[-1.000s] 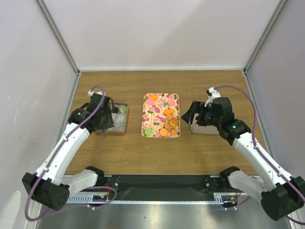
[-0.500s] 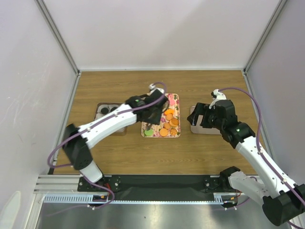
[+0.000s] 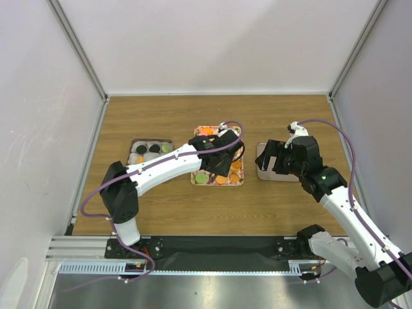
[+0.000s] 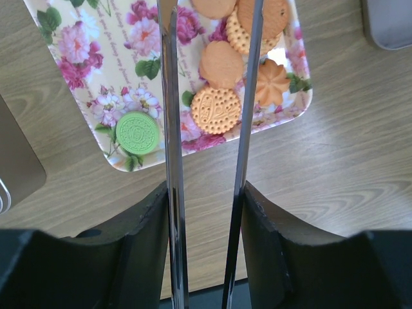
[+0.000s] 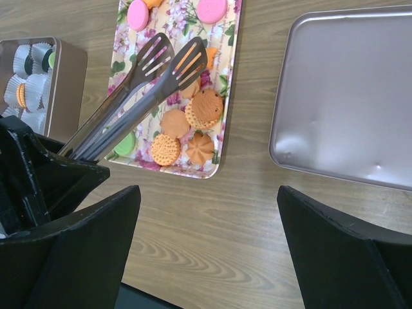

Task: Pack the cookies

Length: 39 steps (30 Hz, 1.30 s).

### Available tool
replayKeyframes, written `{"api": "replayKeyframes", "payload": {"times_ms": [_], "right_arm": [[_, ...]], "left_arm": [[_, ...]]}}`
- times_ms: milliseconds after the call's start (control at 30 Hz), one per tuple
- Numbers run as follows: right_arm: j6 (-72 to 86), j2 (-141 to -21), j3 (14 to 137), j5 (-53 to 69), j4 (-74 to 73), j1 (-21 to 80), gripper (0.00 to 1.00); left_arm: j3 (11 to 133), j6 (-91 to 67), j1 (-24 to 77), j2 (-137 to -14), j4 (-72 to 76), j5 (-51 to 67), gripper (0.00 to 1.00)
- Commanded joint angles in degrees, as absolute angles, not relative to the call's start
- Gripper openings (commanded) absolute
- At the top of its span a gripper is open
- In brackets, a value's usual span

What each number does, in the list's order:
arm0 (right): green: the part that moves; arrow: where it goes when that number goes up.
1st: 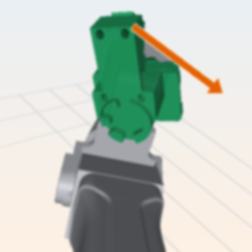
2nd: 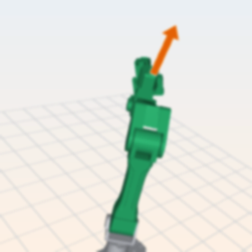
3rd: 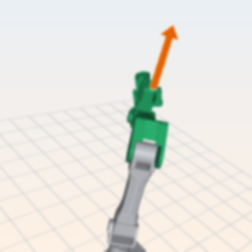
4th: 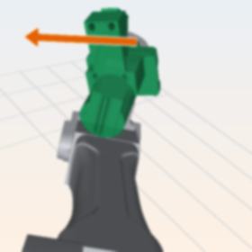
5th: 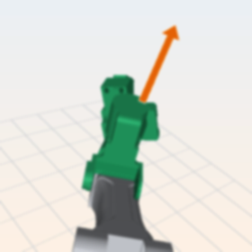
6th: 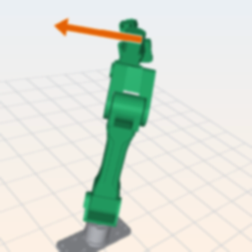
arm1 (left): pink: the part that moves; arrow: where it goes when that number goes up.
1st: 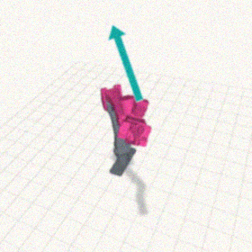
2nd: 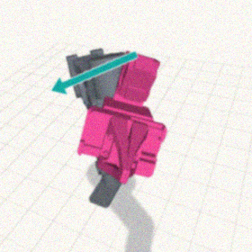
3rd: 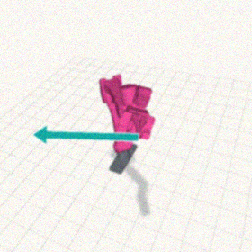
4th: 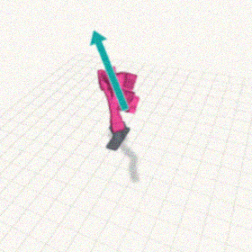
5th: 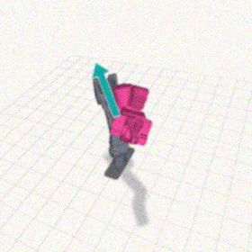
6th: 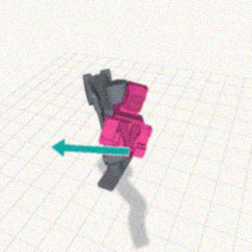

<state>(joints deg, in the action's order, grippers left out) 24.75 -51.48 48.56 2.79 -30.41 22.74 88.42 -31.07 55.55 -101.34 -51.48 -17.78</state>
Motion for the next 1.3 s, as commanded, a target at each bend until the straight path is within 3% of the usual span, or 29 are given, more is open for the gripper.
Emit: {"api": "replayKeyframes", "payload": {"times_ms": [0,867,1267], "right_arm": [[24.2,-51.8,50.9,2.6,-29.8,22.5,0.95],[23.8,-51.8,49.9,3.1,-28.9,22.6,0.95],[24.3,-51.9,49.8,3.5,-28.5,22.5,0.95]], "left_arm": [[87.8,-31.8,55.9,-99.7,-50.7,-18.4,0.50],[83.2,-32.5,56.2,-102.0,-47.3,-16.2,0.50],[81.7,-33.4,56.2,-99.5,-48.2,-18.4,0.41]]}}
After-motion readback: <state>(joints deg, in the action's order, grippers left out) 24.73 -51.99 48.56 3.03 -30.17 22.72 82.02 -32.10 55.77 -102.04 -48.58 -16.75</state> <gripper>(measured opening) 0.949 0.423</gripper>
